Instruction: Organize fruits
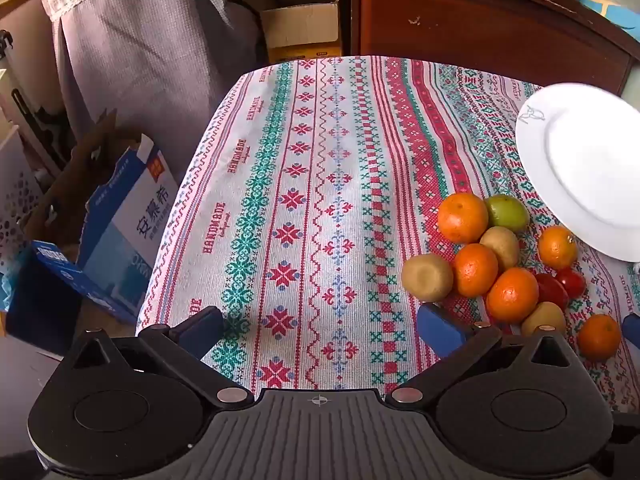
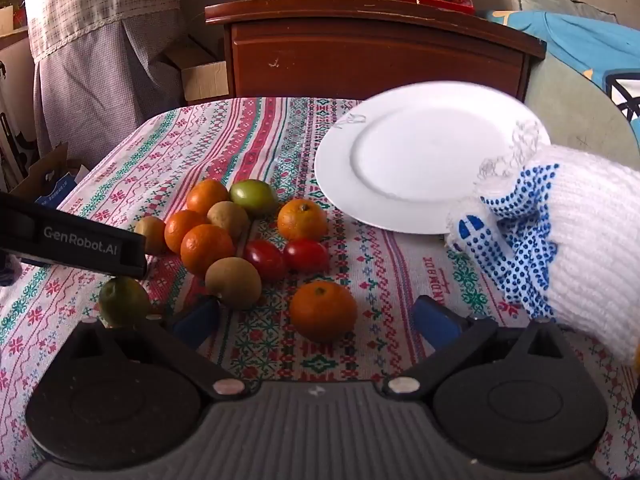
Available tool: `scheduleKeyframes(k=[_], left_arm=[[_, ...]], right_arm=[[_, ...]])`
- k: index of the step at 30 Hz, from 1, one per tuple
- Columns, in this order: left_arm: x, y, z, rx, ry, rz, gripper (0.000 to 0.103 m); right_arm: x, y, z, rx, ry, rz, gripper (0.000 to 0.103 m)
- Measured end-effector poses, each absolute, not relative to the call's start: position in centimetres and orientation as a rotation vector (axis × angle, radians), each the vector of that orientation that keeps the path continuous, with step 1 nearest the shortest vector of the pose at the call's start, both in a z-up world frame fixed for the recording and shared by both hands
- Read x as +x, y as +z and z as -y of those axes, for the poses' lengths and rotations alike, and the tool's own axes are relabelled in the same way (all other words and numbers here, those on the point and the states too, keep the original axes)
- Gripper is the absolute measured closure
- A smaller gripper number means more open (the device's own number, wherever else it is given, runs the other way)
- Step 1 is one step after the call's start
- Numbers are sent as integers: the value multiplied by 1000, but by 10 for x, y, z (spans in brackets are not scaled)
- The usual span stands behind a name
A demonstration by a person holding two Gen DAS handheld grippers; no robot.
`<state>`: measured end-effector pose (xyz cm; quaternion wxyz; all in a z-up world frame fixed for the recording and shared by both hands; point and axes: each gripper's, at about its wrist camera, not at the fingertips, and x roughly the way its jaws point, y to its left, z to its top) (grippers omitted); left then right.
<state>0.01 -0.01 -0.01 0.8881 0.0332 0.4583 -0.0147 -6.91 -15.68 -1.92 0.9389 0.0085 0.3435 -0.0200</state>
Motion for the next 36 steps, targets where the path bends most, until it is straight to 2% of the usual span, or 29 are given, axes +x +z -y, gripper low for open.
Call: scheduleKeyframes(k=[36], left_arm=[[-1, 1, 0, 61, -26, -955, 0]], right_arm=[[-69, -16, 158, 16, -43, -707, 1]])
